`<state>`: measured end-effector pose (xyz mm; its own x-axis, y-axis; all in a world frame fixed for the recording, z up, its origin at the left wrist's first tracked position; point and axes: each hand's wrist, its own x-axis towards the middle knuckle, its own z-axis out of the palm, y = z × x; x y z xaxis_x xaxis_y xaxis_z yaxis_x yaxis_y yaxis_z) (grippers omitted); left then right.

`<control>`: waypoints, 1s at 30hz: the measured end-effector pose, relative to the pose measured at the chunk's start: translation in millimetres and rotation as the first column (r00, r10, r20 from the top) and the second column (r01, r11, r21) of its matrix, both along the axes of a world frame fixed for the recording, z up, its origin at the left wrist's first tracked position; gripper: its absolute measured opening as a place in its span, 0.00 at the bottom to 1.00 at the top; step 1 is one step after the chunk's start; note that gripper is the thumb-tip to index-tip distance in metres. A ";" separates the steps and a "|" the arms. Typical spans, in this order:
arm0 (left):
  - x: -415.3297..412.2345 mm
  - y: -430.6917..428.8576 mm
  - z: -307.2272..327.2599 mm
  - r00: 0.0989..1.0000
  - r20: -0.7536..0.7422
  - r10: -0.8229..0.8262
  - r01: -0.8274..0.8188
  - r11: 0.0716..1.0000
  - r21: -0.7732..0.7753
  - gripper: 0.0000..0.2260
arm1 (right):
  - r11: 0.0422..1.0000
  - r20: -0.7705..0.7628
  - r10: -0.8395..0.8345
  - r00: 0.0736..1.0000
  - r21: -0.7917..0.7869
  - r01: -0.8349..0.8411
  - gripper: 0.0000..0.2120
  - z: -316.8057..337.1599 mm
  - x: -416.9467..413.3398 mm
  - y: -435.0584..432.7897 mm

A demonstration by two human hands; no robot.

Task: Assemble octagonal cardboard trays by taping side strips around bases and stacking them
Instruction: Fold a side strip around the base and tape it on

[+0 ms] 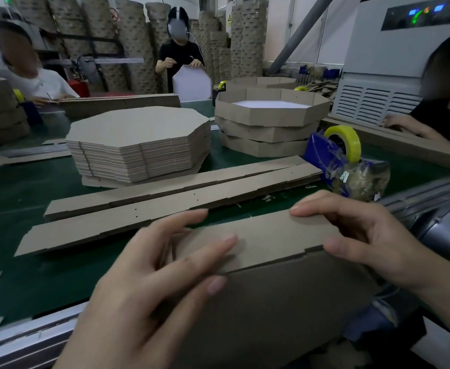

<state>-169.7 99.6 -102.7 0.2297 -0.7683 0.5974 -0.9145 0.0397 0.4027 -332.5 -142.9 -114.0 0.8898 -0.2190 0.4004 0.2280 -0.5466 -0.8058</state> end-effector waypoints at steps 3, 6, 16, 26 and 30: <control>-2.0 -13.0 9.8 0.983 0.181 0.020 -0.039 0.994 0.103 0.15 | 0.999 -0.024 0.033 0.999 0.015 -0.032 0.18 2.5 0.8 0.7; -5.8 -21.2 14.6 0.981 0.194 -0.004 -0.034 0.980 0.196 0.16 | 0.999 -0.050 0.036 0.998 0.023 -0.035 0.18 4.0 -2.2 -2.1; 0.4 -28.7 9.7 0.992 0.120 -0.023 0.008 0.991 0.130 0.14 | 0.998 -0.144 0.038 0.989 -0.049 -0.045 0.25 -0.7 -3.9 -10.8; 6.2 -32.2 5.5 0.999 0.010 0.033 -0.034 0.990 0.139 0.12 | 0.998 -0.245 0.054 0.968 -0.009 -0.058 0.25 6.0 11.2 -15.8; 8.7 -32.5 4.3 0.999 -0.035 0.036 -0.031 0.989 0.142 0.12 | 0.993 -0.240 0.092 0.966 0.098 -0.070 0.17 6.4 13.4 -17.9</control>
